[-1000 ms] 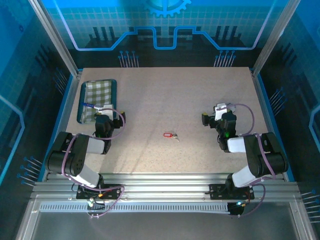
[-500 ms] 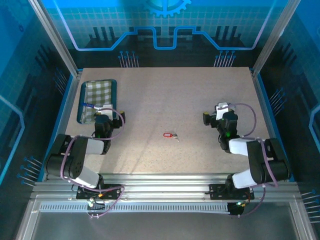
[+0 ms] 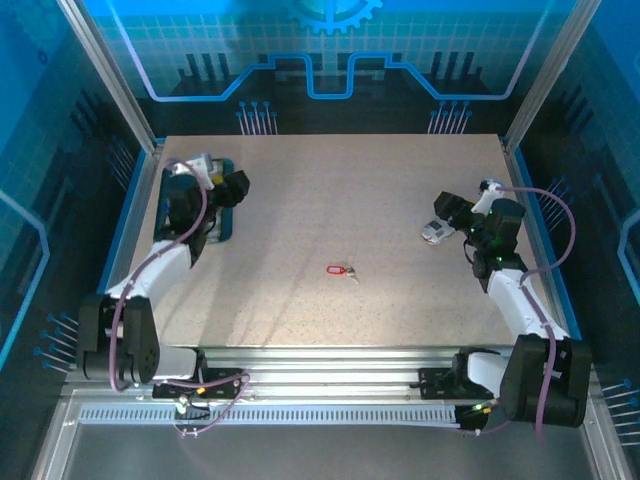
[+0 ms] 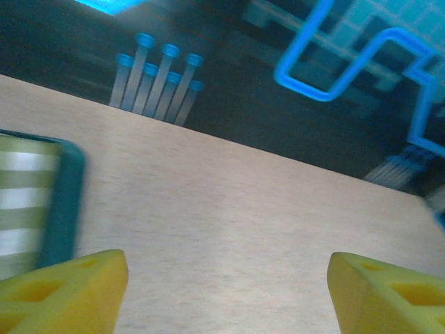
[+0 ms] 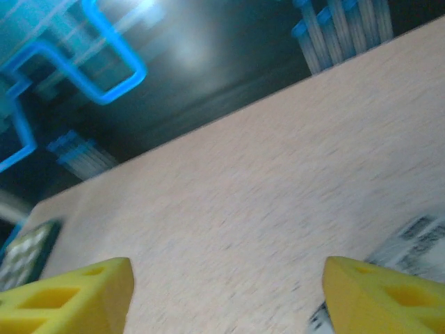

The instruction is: Remove the keys from the keyring

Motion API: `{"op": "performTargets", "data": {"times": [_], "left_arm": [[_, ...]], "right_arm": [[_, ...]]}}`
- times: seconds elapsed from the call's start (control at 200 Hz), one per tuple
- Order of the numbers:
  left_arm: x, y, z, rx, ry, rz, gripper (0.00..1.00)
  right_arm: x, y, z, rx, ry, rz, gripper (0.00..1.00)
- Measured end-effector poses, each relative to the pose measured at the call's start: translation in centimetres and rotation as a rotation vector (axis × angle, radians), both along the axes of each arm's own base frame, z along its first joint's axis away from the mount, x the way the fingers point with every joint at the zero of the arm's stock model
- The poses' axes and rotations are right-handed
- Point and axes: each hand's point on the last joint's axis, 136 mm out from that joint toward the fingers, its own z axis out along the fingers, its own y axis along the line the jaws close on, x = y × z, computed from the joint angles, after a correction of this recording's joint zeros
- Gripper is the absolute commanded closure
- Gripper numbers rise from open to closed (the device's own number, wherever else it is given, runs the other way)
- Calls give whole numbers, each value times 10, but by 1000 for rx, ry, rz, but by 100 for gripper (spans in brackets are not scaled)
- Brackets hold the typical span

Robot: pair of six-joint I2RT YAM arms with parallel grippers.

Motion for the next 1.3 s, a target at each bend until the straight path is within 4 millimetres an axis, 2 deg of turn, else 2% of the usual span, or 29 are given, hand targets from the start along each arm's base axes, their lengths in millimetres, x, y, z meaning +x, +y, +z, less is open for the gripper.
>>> {"op": "performTargets", "data": {"times": [0.055,0.105,0.165,0.23,0.305,0.395,0.53,0.656,0.756,1.041,1.301], "left_arm": [[7,-26,-2,-4,53,-87,39],[10,-60,-8,3,108,-187,42],[6,-97,-19,18,168,-293,48],[-4,-138,-39,37,249,-413,55],[-18,-168,-65,53,336,-516,61],[-34,-189,-99,75,444,-597,65],[-56,-215,-134,137,557,-700,61],[-75,-238,-148,179,594,-786,61],[-89,-250,-155,203,610,-829,61],[-100,-261,-162,238,608,-868,62],[-113,-268,-191,281,668,-898,64]], "right_arm": [[-4,18,-1,29,31,68,35],[-9,34,-2,42,58,126,35],[-17,53,-6,54,91,190,35],[-26,67,-10,59,126,244,35],[-34,79,-14,52,155,287,35],[-42,88,-19,45,185,325,34],[-49,92,-24,34,216,346,34],[-53,92,-24,31,219,348,33],[-53,92,-25,32,222,348,33],[-56,92,-31,33,237,347,33],[-57,92,-33,34,241,347,33]]}}
